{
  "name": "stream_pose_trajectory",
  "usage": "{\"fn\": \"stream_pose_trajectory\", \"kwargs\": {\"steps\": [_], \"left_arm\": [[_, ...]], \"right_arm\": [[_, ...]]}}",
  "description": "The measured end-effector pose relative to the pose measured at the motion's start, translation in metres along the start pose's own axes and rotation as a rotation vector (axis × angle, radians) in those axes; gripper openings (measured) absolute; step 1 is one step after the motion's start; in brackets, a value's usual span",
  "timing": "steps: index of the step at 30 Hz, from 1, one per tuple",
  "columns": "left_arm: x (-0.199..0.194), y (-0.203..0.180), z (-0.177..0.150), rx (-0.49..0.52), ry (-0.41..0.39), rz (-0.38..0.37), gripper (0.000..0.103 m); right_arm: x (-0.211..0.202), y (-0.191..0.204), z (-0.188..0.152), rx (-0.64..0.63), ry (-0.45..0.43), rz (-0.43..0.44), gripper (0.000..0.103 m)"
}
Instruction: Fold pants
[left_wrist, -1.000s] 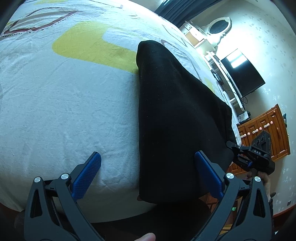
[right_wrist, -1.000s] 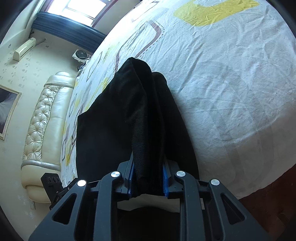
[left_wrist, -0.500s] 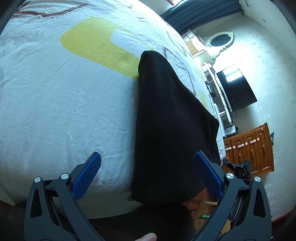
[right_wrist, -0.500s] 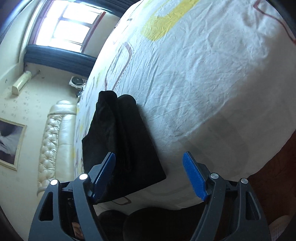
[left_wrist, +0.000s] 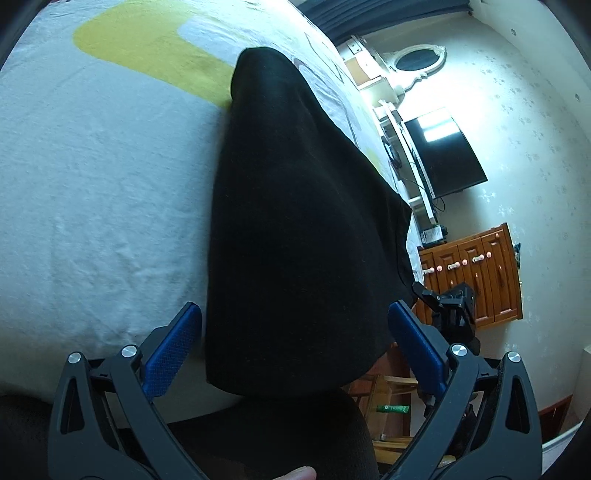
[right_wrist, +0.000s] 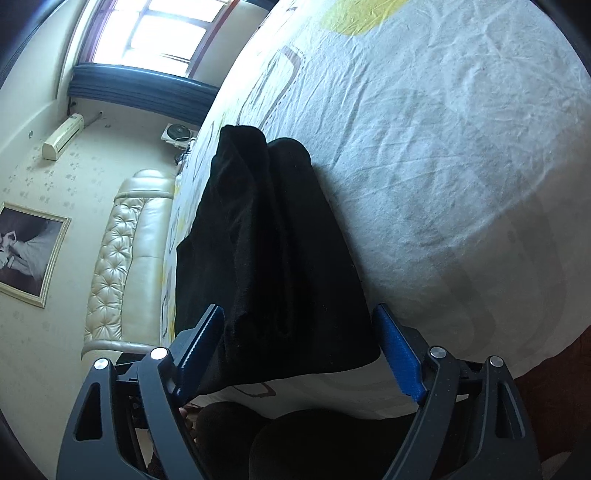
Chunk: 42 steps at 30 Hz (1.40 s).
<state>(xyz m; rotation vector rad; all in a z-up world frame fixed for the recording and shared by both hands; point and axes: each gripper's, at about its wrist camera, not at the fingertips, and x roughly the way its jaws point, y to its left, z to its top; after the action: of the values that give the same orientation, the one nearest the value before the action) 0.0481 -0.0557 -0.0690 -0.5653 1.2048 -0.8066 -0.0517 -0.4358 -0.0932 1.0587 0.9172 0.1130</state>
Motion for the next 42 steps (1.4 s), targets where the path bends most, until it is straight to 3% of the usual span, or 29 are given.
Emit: {"fn": "stream_pose_trajectory", "kwargs": {"steps": [3,6,8,9,11,15,23,31,42], "left_arm": [[0.006,0.004,0.004,-0.035,-0.017,0.009,0.1],[0.008,0.005,0.008,-0.069,-0.01,0.015,0.1],[0.011,0.0,0.009,-0.039,0.01,0.063,0.098],[0.012,-0.005,0.008,-0.016,0.017,0.11,0.091],[0.014,-0.012,0.008,0.016,0.031,0.175,0.08],[0.015,-0.014,0.012,-0.008,0.054,0.181,0.069],[0.017,-0.012,0.012,-0.029,0.098,0.171,0.067],[0.012,-0.021,0.007,0.002,0.051,0.213,0.052],[-0.007,-0.026,0.006,0.049,0.011,0.289,0.045]], "right_arm": [[0.006,0.004,-0.001,-0.005,-0.002,-0.022,0.08],[0.003,0.008,-0.001,-0.024,0.005,-0.092,0.056],[0.003,0.014,-0.002,-0.063,0.015,-0.12,0.049],[0.003,0.017,-0.003,-0.08,0.015,-0.127,0.046],[0.003,0.019,-0.003,-0.077,0.016,-0.122,0.045],[0.0,0.014,-0.001,-0.069,0.011,-0.11,0.045],[-0.003,0.007,-0.002,-0.057,0.007,-0.098,0.045],[-0.004,0.011,-0.003,-0.069,-0.004,-0.094,0.045],[0.005,0.016,-0.004,-0.071,0.011,-0.071,0.045]]}}
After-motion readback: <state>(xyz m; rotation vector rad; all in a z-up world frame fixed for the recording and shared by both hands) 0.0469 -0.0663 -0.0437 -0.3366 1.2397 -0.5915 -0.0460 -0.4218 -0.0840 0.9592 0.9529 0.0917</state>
